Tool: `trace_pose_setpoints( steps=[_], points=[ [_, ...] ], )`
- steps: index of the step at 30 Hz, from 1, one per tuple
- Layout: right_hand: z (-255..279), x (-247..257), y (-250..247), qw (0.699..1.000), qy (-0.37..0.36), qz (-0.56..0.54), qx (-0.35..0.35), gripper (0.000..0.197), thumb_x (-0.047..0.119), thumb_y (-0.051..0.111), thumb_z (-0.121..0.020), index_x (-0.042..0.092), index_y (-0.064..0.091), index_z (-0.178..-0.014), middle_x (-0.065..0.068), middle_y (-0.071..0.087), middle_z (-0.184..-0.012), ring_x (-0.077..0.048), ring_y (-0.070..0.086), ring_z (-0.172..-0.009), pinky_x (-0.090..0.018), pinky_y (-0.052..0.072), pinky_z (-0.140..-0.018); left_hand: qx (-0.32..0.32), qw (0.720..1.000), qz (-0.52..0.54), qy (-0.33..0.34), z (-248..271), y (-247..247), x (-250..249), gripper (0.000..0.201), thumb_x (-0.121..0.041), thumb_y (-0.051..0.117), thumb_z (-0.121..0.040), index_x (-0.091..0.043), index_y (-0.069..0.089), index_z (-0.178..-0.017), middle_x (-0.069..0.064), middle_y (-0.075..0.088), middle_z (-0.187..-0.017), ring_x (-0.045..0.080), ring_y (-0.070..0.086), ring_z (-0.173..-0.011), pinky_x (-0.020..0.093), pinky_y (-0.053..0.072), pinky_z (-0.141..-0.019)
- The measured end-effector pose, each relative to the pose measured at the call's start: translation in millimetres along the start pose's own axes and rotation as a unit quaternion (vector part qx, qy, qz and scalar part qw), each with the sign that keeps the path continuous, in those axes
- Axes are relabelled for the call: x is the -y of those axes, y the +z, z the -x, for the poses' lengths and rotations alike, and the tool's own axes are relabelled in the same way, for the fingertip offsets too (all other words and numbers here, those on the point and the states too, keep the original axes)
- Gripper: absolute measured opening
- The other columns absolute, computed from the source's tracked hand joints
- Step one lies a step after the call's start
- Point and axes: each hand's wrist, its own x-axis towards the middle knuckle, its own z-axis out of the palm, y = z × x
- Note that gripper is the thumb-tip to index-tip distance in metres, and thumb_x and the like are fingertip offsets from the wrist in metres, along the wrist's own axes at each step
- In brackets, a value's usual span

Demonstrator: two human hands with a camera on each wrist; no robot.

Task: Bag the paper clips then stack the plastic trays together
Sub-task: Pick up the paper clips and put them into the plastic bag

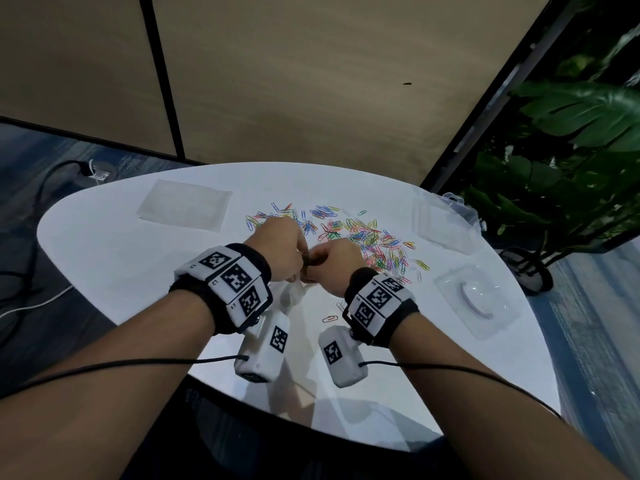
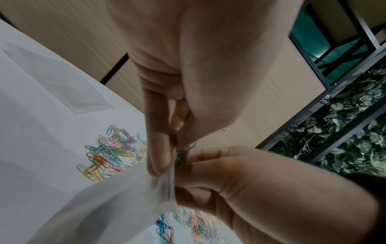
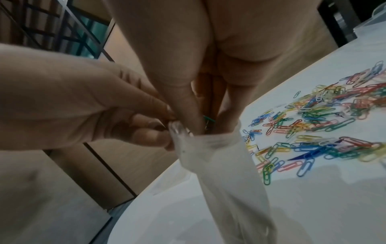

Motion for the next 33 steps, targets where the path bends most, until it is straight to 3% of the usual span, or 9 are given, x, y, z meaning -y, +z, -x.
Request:
trace_pose_setpoints(
  steps=[6,11,16,19,22,25,28,31,33],
  points=[
    [-1.9,5.8,7.6,0.996,-0.019,0.091,-0.012,0.022,0.005,0.068,-0.080,0.012,0.078,-0.099,-0.010,0.075,-0.085,-0.019,0.066,-0.076,-0.025,0.054,-0.073,-0.004,1.000,-0.014,0.004,-1.0,-0.4,-0.1,0.029,0.006,0.056,-0.087,-0.010,0.080,-0.092,0.012,0.077,-0.077,0.020,0.077,-0.069,0.038,0.064,-0.080],
    [-0.8,7.5,7.3,0.990,-0.061,0.129,-0.004,0.019,0.005,0.067,-0.081,0.010,0.079,-0.094,-0.008,0.074,-0.085,-0.016,0.058,-0.073,-0.021,0.047,-0.073,-0.013,1.000,-0.002,0.003,-0.6,-2.4,4.1,0.028,0.004,0.053,-0.091,-0.008,0.073,-0.107,0.011,0.075,-0.085,0.022,0.078,-0.072,0.034,0.063,-0.081],
    [1.6,8.8,5.4,0.972,-0.106,0.202,0.054,0.024,0.005,0.060,-0.085,0.011,0.078,-0.099,-0.009,0.074,-0.092,-0.021,0.063,-0.085,-0.024,0.049,-0.076,-0.001,1.000,-0.019,0.008,-1.4,-1.3,5.7,0.030,0.007,0.053,-0.086,-0.008,0.079,-0.090,0.013,0.078,-0.079,0.021,0.077,-0.069,0.035,0.064,-0.080],
    [-0.4,3.5,-13.0,0.993,-0.091,0.036,0.073,0.023,-0.002,0.062,-0.084,0.012,0.077,-0.096,-0.007,0.075,-0.090,-0.018,0.070,-0.078,-0.031,0.058,-0.078,-0.018,1.000,-0.015,-0.007,-5.3,-2.2,10.8,0.024,0.005,0.059,-0.086,-0.012,0.074,-0.094,0.010,0.074,-0.080,0.021,0.076,-0.069,0.038,0.064,-0.080],
    [-10.1,-19.9,-40.2,0.995,-0.016,-0.098,0.015,0.016,-0.004,0.065,-0.086,0.006,0.074,-0.095,-0.011,0.074,-0.087,-0.023,0.071,-0.074,-0.043,0.062,-0.072,-0.032,0.999,0.004,-0.022,-5.6,-6.9,15.6,0.028,0.003,0.052,-0.092,-0.011,0.071,-0.108,0.008,0.070,-0.086,0.021,0.076,-0.063,0.038,0.064,-0.079],
    [-18.6,-67.1,-56.1,0.990,0.115,0.071,0.042,0.059,0.014,0.080,-0.078,0.010,0.056,-0.132,-0.003,0.063,-0.121,-0.019,0.071,-0.077,-0.032,0.062,-0.067,-0.034,0.999,0.001,-0.030,-5.1,-12.3,19.6,0.030,0.003,0.052,-0.092,-0.008,0.071,-0.112,0.009,0.067,-0.093,0.021,0.075,-0.062,0.039,0.065,-0.078],
    [-11.2,-109.4,-48.2,0.947,0.216,0.210,0.114,0.112,0.032,0.091,-0.063,0.010,0.026,-0.151,-0.013,0.041,-0.148,-0.022,0.072,-0.087,-0.033,0.061,-0.075,-0.031,0.999,-0.004,-0.036,-4.6,-16.2,22.7,0.032,0.003,0.051,-0.091,-0.007,0.072,-0.112,0.008,0.067,-0.093,0.022,0.076,-0.064,0.038,0.065,-0.077],
    [-4.6,-130.5,-25.3,0.941,0.173,0.278,0.089,0.119,0.050,0.091,-0.054,0.012,0.028,-0.148,-0.012,0.035,-0.143,-0.026,0.057,-0.115,-0.035,0.052,-0.094,-0.028,0.999,-0.018,-0.036,-4.4,-19.4,23.8,0.032,0.004,0.053,-0.088,-0.008,0.073,-0.111,0.008,0.070,-0.090,0.021,0.076,-0.065,0.038,0.065,-0.077],
    [-8.7,-132.8,-9.3,0.953,0.136,0.265,0.052,0.117,0.053,0.089,-0.055,0.013,0.030,-0.147,-0.011,0.036,-0.140,-0.026,0.052,-0.121,-0.034,0.047,-0.101,-0.026,0.999,-0.021,-0.035,-3.6,-20.8,24.5,0.033,0.005,0.055,-0.087,-0.007,0.074,-0.111,0.010,0.073,-0.091,0.023,0.077,-0.068,0.038,0.065,-0.077]
  ],
)
